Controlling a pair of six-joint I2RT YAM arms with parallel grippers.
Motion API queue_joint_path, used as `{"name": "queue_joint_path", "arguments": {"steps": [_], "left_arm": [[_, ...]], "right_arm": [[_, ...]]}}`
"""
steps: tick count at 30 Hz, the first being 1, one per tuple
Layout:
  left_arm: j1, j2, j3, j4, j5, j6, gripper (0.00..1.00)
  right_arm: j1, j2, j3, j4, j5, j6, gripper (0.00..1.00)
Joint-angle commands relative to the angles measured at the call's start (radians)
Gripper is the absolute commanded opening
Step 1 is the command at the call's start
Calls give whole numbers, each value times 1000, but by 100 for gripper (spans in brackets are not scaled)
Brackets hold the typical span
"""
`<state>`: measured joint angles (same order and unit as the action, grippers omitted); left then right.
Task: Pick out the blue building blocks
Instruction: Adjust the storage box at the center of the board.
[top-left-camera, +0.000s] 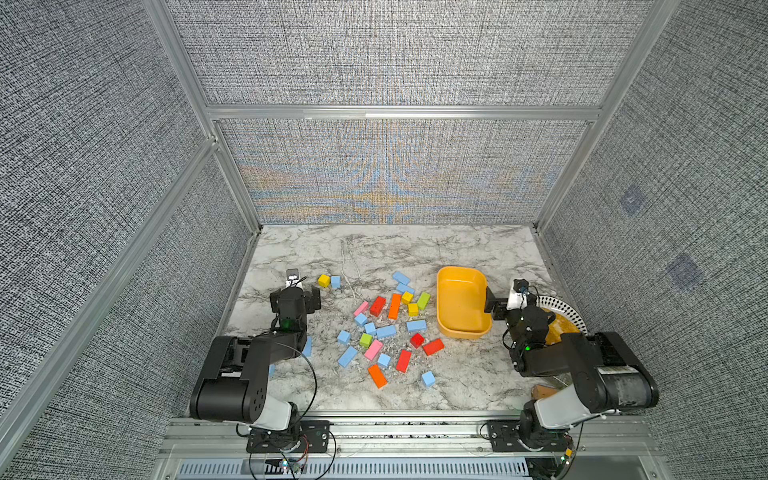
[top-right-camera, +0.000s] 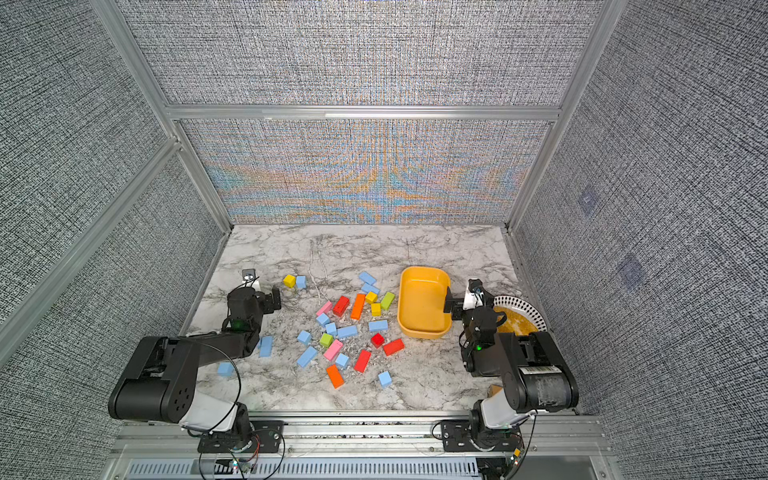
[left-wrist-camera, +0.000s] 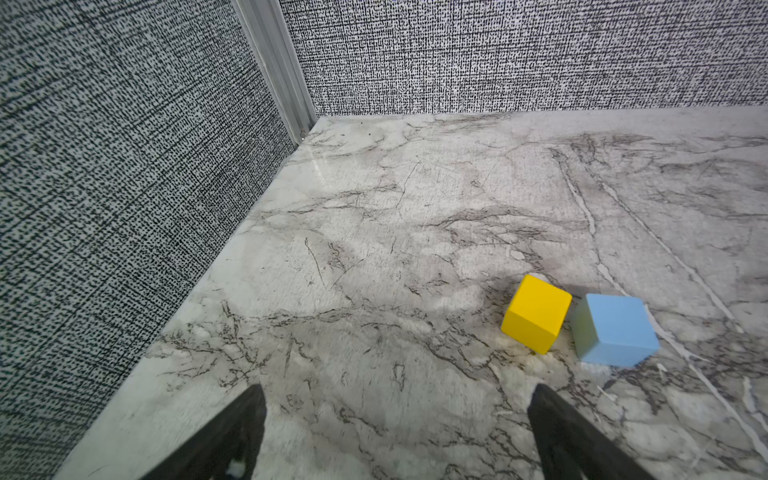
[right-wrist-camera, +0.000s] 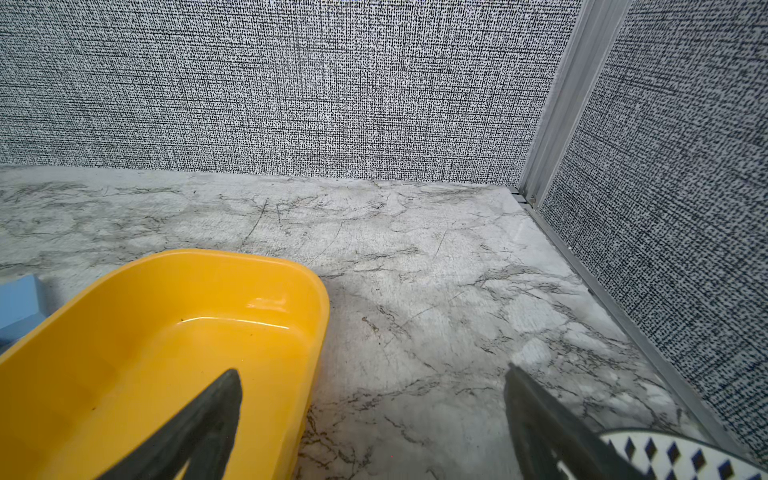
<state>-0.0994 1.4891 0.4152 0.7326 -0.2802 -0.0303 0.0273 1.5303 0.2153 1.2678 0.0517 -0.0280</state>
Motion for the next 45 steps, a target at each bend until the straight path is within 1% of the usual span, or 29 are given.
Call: {"name": "queue_joint_path", "arguments": {"steps": [1,7,9,11,13,15,17,21,22,24,25,27,30,33,35,39,45], "left_arm": [[1,-3,4,11,4,1,100],[0,-5,2,11,6,1,100],[1,-9,6,8,1,-5,100],[1,-39,39,-75,5,-4,100],[2,-78,120,-259,16,-5,100],[4,-91,233,-452,52,2,100],[4,-83,336,-604,117,21,100],[7,-52,569,-950,254,51,100],[5,-42,620,-1025,281,49,100],[7,-26,687,-1134,343,29,100],[5,-24,696,-1151,365,18,100],[5,-31,666,-1122,419,-18,100],[6,-64,557,-984,516,-40,100],[6,-102,480,-909,543,-66,100],[5,-122,456,-896,557,-65,100],[6,-153,429,-880,544,-53,100],[5,-156,423,-879,534,-55,100]], "right_arm": [[2,-1,1,8,-3,5,98],[1,-6,8,4,1,7,98],[3,-32,46,-82,2,5,98],[5,-78,123,-259,-1,4,98],[12,-115,225,-473,-9,24,98],[35,-134,317,-643,-9,43,98],[73,-140,396,-770,-7,46,98],[170,-104,577,-1076,-4,51,98],[193,-97,633,-1130,-6,54,98],[252,-80,689,-1238,1,69,97],[278,-75,704,-1270,5,89,95],[328,-61,727,-1319,-28,153,89],[383,-18,766,-1360,-88,250,87],[432,46,806,-1377,-68,290,86],[445,91,825,-1387,-44,308,86],[450,143,832,-1411,-46,336,80],[457,104,767,-1455,1,349,76]]}}
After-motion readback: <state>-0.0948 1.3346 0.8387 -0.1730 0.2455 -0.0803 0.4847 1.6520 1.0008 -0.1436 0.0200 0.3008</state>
